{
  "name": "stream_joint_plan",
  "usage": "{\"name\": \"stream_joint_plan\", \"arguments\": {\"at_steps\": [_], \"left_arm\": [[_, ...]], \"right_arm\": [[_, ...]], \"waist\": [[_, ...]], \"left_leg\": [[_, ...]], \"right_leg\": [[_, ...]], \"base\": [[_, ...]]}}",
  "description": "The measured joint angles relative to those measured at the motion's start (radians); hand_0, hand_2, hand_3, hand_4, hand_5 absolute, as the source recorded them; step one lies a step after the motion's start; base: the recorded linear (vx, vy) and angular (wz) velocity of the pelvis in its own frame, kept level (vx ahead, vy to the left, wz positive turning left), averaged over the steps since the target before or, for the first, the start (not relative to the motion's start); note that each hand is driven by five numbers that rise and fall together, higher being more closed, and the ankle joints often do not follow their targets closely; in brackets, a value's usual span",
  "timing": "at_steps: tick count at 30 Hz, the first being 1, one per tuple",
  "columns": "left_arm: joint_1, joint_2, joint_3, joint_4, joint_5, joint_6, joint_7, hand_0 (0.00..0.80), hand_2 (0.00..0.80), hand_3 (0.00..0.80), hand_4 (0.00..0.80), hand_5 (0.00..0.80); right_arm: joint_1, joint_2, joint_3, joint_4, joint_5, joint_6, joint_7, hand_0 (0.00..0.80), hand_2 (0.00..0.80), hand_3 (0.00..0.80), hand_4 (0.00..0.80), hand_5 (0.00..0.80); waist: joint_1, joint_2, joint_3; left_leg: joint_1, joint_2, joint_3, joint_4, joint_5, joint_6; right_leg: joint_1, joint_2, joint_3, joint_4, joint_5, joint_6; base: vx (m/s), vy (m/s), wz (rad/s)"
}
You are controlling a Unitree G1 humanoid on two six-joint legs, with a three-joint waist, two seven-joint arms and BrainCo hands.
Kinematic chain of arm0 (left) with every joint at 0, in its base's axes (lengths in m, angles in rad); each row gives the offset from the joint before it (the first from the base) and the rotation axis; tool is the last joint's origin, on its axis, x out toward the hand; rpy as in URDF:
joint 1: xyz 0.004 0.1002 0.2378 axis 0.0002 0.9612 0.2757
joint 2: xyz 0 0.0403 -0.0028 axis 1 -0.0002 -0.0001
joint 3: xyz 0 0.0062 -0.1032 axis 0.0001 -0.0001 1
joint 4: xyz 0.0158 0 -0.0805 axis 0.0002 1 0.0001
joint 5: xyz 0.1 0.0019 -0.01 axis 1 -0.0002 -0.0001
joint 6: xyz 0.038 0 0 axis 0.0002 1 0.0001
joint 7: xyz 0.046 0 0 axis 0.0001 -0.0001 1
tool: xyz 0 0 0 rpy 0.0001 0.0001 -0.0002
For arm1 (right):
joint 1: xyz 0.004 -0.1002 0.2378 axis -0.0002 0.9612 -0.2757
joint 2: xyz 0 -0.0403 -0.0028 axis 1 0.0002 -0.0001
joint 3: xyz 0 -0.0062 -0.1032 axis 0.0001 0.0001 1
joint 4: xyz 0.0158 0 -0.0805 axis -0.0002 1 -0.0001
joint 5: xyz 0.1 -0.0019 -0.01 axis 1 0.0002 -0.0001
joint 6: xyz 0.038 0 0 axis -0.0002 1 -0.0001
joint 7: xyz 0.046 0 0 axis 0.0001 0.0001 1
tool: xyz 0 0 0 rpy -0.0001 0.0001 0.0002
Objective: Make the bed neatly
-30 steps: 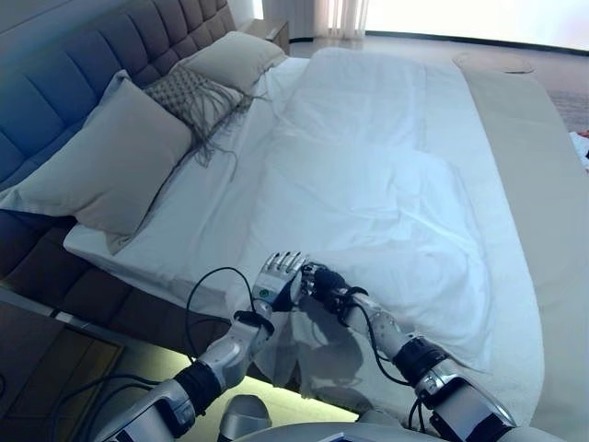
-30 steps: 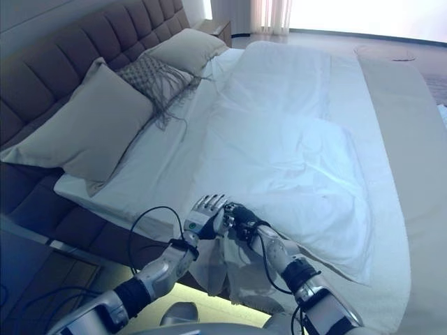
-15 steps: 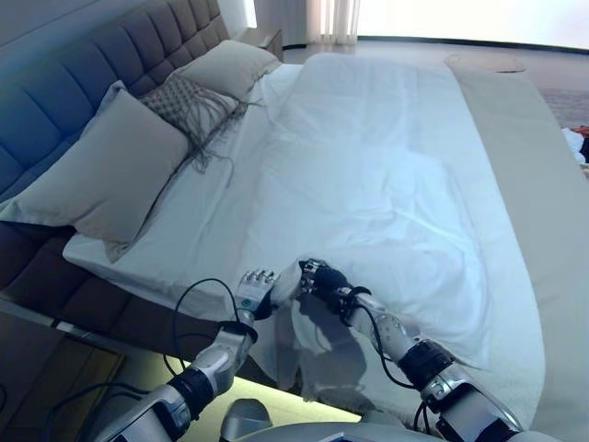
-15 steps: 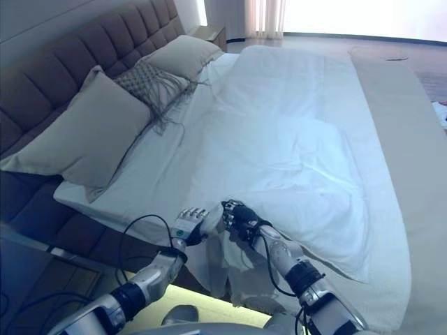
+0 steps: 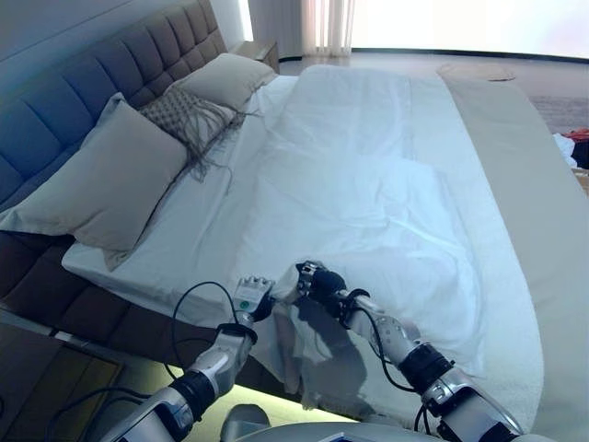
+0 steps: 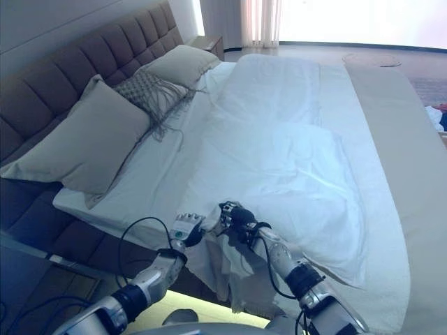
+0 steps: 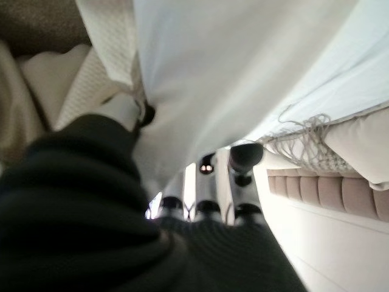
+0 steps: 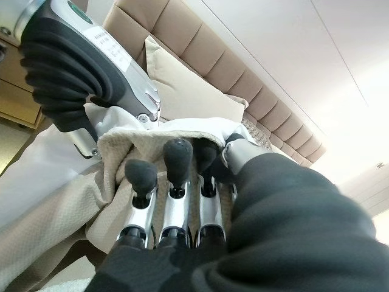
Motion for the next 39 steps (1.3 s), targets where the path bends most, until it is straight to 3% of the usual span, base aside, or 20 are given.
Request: {"name": "stream_joint_plan", "arguments": {"at_steps": [10,11,12,13,20,27,32,39], "left_arm": [[0.000,-0.010,0.000,0.009,-0.022,0.002,0.000,0.800,0.800,0.800,0.800,0.800],[0.000,-0.012,0.000,0.013,-0.024,0.002,0.000,0.800,0.800,0.800,0.800,0.800],[0.000,-0.015,0.000,0.018,-0.033,0.002,0.000,0.800,0.800,0.800,0.800,0.800],[0.000,-0.018,0.000,0.026,-0.041,0.002,0.000,0.800,0.800,0.800,0.800,0.800],[0.012,-0.018,0.015,0.053,-0.099,0.004,0.000,0.800,0.800,0.800,0.800,0.800],[0.057,-0.012,0.122,0.054,-0.140,0.005,0.003,0.800,0.800,0.800,0.800,0.800],[0.113,-0.002,0.203,0.054,-0.203,0.006,0.028,0.800,0.800,0.800,0.800,0.800],[0.169,0.003,0.338,0.064,-0.268,0.025,0.059,0.800,0.800,0.800,0.800,0.800]], "right_arm": [[0.001,0.002,0.001,0.000,-0.005,0.004,0.000,0.800,0.800,0.800,0.800,0.800],[0.001,0.002,0.001,0.000,-0.005,0.008,0.000,0.515,0.515,0.515,0.515,0.515],[0.002,0.002,0.001,0.000,-0.005,0.016,-0.001,0.069,0.069,0.069,0.069,0.069],[0.003,0.003,0.001,0.000,-0.006,0.025,0.000,0.000,0.000,0.000,0.000,0.000],[0.041,0.023,0.002,-0.002,-0.001,0.053,0.007,0.000,0.000,0.000,0.000,0.000],[0.148,-0.002,-0.002,-0.113,0.005,0.063,0.099,0.000,0.000,0.000,0.000,0.000],[0.241,-0.032,-0.010,-0.143,0.004,0.067,0.161,0.000,0.000,0.000,0.000,0.000],[0.329,-0.111,-0.125,-0.151,-0.014,0.071,0.201,0.000,0.000,0.000,0.000,0.000]], "waist": [[0.000,-0.003,-0.009],[0.000,-0.004,-0.009],[0.000,-0.004,-0.011],[0.000,-0.006,-0.013],[0.000,-0.018,-0.026],[-0.008,-0.017,-0.026],[-0.043,-0.010,-0.031],[-0.066,0.006,-0.042]], "left_leg": [[0.017,0.001,0.008,-0.003,0.000,0.000],[0.017,0.001,0.008,-0.003,0.000,0.000],[0.017,0.001,0.008,-0.003,0.000,0.000],[0.017,0.001,0.008,-0.004,0.000,0.000],[0.017,0.002,0.008,-0.005,0.000,0.000],[0.027,-0.001,0.010,-0.025,0.000,0.000],[0.033,-0.002,0.020,-0.038,0.000,0.000],[0.052,-0.002,0.043,-0.056,0.000,0.000]], "right_leg": [[0.013,0.000,0.000,-0.001,0.000,0.001],[0.013,0.000,0.000,-0.001,0.000,0.001],[0.013,0.000,0.000,-0.001,0.000,0.001],[0.013,0.000,0.000,-0.001,0.000,0.001],[0.013,0.000,0.000,-0.001,-0.001,0.001],[0.013,0.000,0.000,-0.003,-0.001,0.002],[0.012,0.000,0.002,-0.005,-0.002,0.005],[0.007,0.007,0.021,-0.005,-0.003,0.006]], "base": [[0.006,0.000,-0.01],[0.000,0.000,0.00],[0.000,0.000,0.00],[0.000,0.000,0.00],[-0.005,0.003,0.00],[-0.040,0.038,-0.01],[-0.034,0.036,-0.01],[-0.021,0.028,-0.08]]}}
